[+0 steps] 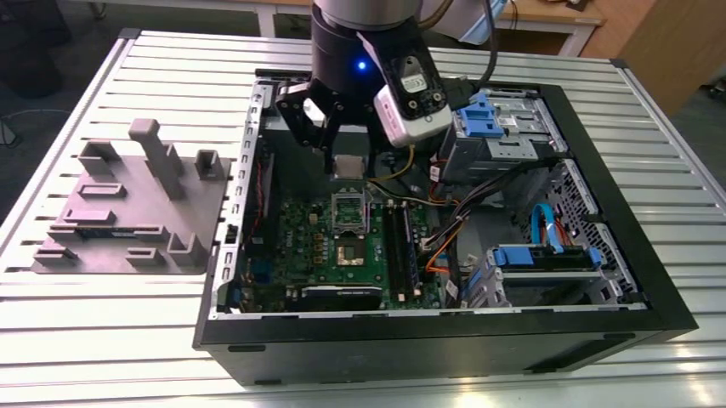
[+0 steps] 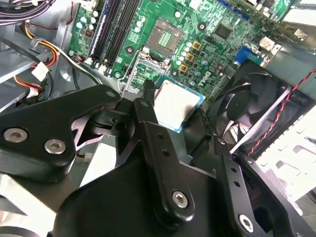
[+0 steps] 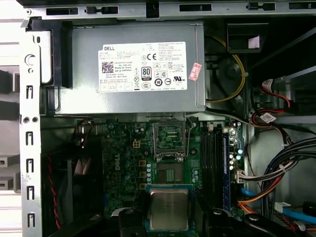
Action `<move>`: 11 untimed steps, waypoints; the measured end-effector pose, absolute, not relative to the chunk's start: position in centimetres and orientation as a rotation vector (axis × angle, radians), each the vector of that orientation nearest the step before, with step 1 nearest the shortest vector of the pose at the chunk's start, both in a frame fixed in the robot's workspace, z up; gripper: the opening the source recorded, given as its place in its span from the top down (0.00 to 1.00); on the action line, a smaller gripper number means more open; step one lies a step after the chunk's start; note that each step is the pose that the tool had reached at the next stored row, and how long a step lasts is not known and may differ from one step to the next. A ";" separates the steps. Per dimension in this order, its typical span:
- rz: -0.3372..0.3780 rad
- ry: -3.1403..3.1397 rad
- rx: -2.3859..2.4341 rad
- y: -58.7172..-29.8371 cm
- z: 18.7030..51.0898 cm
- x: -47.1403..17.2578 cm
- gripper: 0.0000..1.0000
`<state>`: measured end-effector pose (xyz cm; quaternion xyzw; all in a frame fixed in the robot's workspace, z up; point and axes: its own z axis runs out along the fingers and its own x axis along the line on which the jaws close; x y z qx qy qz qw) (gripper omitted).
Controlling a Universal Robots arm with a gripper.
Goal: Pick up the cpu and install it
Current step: 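Place the cpu into insertion slot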
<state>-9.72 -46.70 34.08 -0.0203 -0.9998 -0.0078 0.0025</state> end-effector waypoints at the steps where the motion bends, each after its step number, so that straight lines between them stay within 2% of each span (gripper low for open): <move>1: -0.025 -3.136 -0.064 -46.7 34.0 -9.7 0.53; 11: -0.025 -3.134 -0.064 -46.7 32.7 -9.3 0.53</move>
